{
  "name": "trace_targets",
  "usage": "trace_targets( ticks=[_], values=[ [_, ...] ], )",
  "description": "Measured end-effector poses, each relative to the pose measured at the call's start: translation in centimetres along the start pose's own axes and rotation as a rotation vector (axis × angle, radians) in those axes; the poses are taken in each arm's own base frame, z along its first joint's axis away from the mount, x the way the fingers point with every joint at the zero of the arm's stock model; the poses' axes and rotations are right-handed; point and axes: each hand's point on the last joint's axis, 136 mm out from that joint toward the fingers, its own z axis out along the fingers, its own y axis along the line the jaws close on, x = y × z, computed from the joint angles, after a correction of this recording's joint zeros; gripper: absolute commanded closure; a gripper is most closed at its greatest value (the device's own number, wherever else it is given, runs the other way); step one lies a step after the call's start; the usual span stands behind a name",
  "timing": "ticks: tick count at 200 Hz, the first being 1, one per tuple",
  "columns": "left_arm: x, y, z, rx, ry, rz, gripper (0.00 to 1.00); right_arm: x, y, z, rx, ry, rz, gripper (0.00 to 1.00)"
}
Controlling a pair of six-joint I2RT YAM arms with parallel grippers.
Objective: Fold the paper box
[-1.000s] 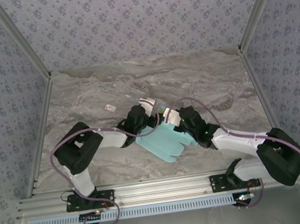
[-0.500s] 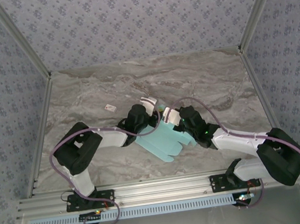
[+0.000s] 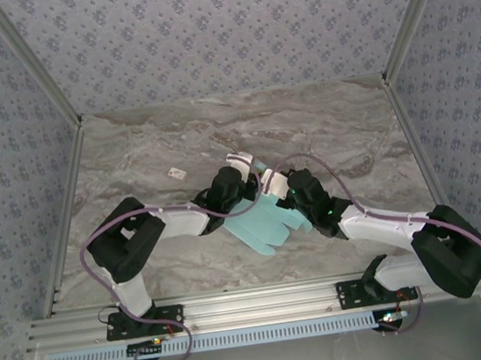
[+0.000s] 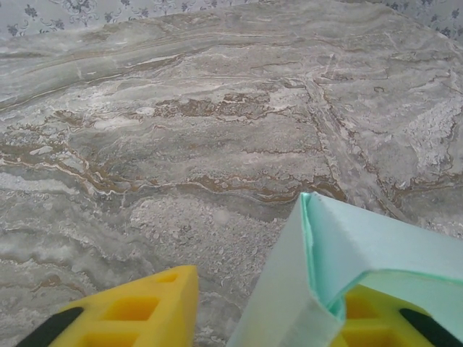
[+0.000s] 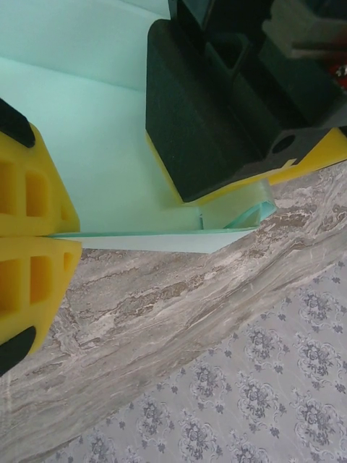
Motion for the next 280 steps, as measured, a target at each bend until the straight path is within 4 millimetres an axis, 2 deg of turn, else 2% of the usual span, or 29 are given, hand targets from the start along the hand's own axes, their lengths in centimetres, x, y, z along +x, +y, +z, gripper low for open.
trace_targets(
  ticks=[42,80,213,238,280],
  values=[
    [0.3,0.5,0.1,0.053,0.01,0.024,0.42,0.2,0.0,0.0,0.0,0.01,-0.003,1.0],
    [1.2,1.0,-0.6,0.083,0.029,0.06,0.33,0.5,0.6,-0.1,-0.029,0.016,-0.01,1.0],
    [2.0,0.3,-1.9,0.175,0.045,0.125,0.27,1.1,0.7,-0.1,-0.044,0.036,-0.036,1.0],
    [1.3,0.5,-2.4,0.188,0.03,0.118,0.26,1.1,0.6,0.0,-0.042,0.036,-0.057,1.0],
    [-0.9,1.5,-3.8,0.196,-0.025,0.082,0.24,0.8,0.2,0.0,-0.028,0.034,-0.139,1.0]
  ],
)
